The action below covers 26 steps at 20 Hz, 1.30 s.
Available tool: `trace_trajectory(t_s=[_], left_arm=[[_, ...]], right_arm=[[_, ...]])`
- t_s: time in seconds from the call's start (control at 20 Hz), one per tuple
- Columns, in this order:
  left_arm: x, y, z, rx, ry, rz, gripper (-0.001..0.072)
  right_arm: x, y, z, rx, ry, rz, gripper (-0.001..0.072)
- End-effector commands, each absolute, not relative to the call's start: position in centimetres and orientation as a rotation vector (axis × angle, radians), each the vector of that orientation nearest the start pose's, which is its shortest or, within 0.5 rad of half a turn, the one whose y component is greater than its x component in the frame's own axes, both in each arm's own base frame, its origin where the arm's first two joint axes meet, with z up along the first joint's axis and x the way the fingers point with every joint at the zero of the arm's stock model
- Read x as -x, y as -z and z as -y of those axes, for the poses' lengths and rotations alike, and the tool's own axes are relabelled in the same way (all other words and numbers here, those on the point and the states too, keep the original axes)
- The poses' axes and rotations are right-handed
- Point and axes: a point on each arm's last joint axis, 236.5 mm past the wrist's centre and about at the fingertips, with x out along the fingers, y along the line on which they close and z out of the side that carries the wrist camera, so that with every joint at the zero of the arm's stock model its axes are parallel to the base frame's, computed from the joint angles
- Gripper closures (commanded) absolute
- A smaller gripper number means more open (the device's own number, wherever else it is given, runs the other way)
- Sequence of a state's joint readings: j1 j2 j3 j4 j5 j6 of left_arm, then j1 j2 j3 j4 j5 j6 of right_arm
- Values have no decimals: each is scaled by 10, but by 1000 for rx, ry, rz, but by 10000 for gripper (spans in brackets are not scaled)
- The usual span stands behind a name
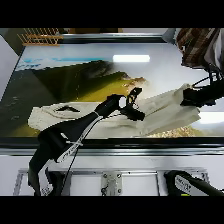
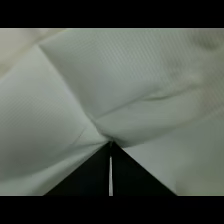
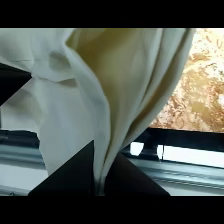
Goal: Fold the clothes and pants, and hang the long-sleeved shirts on hangers.
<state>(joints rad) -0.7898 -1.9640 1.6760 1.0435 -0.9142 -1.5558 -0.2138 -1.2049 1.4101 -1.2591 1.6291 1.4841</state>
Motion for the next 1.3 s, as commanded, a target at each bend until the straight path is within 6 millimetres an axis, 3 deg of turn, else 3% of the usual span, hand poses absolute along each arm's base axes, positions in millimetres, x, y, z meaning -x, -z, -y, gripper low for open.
trace_trajectory(t_s=[0.0,0.2,0.3,0.4,0.65,0.8,1.05,1.25], left_arm=[[-318,95,477,-7,889,-1366,695],[-322,93,467,-7,877,-1388,695],[-337,79,452,6,857,-1376,695],[-367,57,424,1,809,-1324,695],[-452,-24,304,-31,592,-1146,696],[-481,-78,227,55,475,-1063,696],[-493,-152,108,159,287,-938,695],[-478,-191,48,185,193,-872,695]], right_arm=[[-320,-131,-36,-238,-159,-1375,699],[-319,-140,-65,-235,-186,-1368,699],[-318,-143,-78,-234,-200,-1369,699],[-317,-144,-92,-242,-207,-1367,699],[-320,-147,-144,-270,-249,-1333,699],[-327,-141,-184,-320,-269,-1321,698],[-334,-108,-262,-397,-303,-1356,698],[-336,-59,-320,-397,-321,-1400,698]])
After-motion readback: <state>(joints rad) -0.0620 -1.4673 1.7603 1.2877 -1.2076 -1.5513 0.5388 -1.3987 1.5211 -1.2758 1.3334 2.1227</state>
